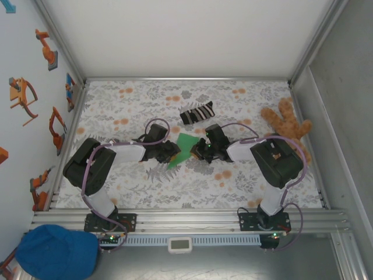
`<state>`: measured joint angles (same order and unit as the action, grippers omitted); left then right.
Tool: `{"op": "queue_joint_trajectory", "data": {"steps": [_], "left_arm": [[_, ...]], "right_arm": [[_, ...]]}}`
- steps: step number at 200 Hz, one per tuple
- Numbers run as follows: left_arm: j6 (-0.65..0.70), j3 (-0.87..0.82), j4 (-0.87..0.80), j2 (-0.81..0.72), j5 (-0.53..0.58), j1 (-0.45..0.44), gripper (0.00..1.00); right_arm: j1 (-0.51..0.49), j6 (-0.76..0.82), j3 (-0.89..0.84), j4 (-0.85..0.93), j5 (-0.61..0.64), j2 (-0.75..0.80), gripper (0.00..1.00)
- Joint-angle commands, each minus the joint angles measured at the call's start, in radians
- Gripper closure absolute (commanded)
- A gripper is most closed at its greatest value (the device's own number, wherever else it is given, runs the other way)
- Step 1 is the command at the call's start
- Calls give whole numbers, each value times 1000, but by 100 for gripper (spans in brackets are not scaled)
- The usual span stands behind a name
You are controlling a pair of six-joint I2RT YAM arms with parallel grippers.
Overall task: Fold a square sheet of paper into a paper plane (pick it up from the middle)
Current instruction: Fold the wing for the fifth time at the center of the table.
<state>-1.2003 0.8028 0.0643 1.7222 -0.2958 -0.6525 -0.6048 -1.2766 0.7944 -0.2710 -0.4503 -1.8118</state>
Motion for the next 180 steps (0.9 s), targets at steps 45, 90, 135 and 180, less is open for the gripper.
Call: {"op": "queue_joint_trajectory", "data": {"steps": [45,90,135,180], "left_arm": [[222,60,-117,-105,40,-3,59],[602,122,-191,-153,132,-114,48],[841,102,-122,-131,169,-154,39],[1040,11,56,-117,176,-170,40]], "right_arm": [[9,-27,-11,18,79,89,100],[32,-50,-8,88,130,169,100],[67,-61,8,176,131,205,100],[89,-63,26,243,130,229,100]]}}
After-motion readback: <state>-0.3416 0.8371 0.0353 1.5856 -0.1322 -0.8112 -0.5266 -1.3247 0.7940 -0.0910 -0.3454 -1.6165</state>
